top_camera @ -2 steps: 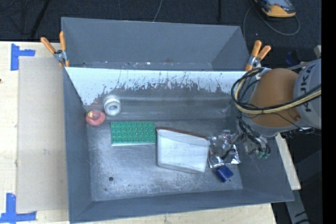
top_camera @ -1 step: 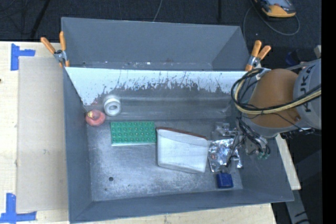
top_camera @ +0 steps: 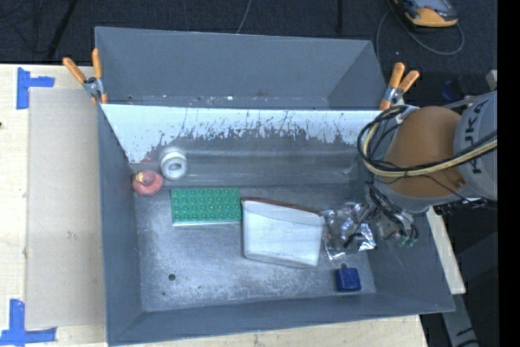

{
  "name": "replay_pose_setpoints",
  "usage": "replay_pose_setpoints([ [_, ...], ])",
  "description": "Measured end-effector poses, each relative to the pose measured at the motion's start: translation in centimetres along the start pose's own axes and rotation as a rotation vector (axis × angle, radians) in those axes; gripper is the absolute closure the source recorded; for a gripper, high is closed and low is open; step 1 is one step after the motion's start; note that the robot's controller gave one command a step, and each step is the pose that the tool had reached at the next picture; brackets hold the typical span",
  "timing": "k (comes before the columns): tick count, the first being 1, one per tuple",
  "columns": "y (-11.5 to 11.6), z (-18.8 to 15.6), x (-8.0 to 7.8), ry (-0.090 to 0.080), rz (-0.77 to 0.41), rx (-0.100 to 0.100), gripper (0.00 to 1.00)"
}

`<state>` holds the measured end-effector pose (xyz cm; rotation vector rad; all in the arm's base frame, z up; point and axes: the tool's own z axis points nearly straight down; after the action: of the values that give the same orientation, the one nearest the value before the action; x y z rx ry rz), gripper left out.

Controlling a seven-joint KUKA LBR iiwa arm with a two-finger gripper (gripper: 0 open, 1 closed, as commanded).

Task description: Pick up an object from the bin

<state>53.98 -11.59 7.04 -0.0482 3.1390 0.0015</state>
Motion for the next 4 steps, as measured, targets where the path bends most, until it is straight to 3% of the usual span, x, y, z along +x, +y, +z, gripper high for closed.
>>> replay_pose_setpoints([
  [1,-0.6,-12.1,-0.8,-0.007,-0.014,0.003,1.0],
  [2,-0.6,-11.6,-0.6,0.001,-0.012,0.001,0.0],
  [3,-1.2,0.5,2.0,0.009,-0.067,-0.001,0.0],
  [4,1.8,0.1,0.5,0.001,-0.225,0.0,0.0],
])
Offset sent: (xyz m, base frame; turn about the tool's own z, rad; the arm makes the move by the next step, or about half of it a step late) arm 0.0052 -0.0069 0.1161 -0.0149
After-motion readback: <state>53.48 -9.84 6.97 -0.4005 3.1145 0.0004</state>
